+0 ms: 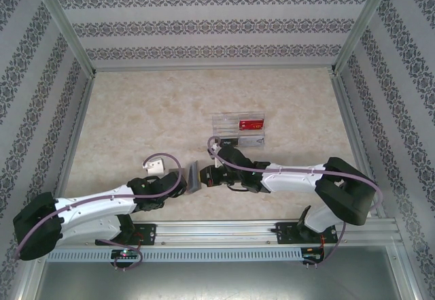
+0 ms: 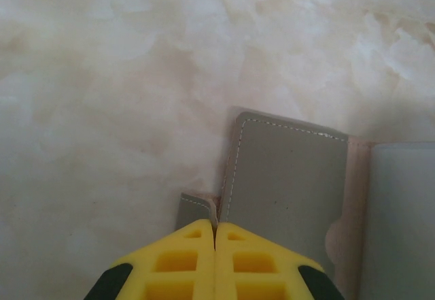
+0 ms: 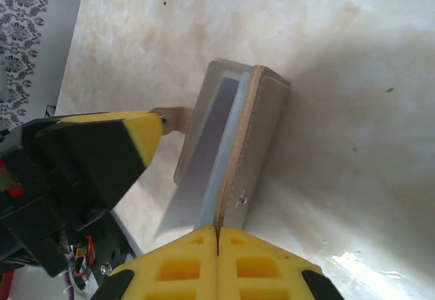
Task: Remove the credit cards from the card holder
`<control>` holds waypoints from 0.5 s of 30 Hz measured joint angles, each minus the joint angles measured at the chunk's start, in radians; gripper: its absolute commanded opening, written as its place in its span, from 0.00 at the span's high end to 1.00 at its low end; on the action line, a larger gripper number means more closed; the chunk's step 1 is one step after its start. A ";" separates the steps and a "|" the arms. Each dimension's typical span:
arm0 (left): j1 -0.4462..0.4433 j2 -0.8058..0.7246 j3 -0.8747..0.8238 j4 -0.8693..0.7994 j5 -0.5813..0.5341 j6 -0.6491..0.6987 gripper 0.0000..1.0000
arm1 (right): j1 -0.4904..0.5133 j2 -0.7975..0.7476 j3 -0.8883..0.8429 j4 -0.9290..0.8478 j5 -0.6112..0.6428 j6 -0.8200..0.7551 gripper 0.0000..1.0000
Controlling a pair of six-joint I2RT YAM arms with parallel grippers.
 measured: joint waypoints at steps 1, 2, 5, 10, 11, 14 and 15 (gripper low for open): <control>0.001 0.002 0.000 0.003 0.003 0.001 1.00 | 0.004 0.003 0.005 -0.004 0.001 0.000 1.00; 0.002 0.002 0.000 0.006 0.005 0.003 1.00 | 0.006 0.008 0.008 -0.007 0.004 0.001 1.00; 0.003 0.002 0.000 0.009 0.011 0.006 1.00 | 0.006 0.021 0.009 -0.018 0.009 0.002 1.00; 0.003 -0.002 0.000 0.008 0.012 0.010 1.00 | 0.006 0.019 0.008 -0.042 0.040 0.001 1.00; 0.003 -0.006 0.000 0.008 0.012 0.011 1.00 | 0.006 0.015 0.005 -0.043 0.050 0.001 1.00; 0.010 -0.019 0.000 0.009 0.014 0.019 1.00 | 0.006 -0.027 -0.016 -0.055 0.061 0.000 1.00; 0.014 -0.018 0.000 0.010 0.015 0.022 1.00 | 0.006 -0.042 -0.018 -0.059 0.061 -0.001 1.00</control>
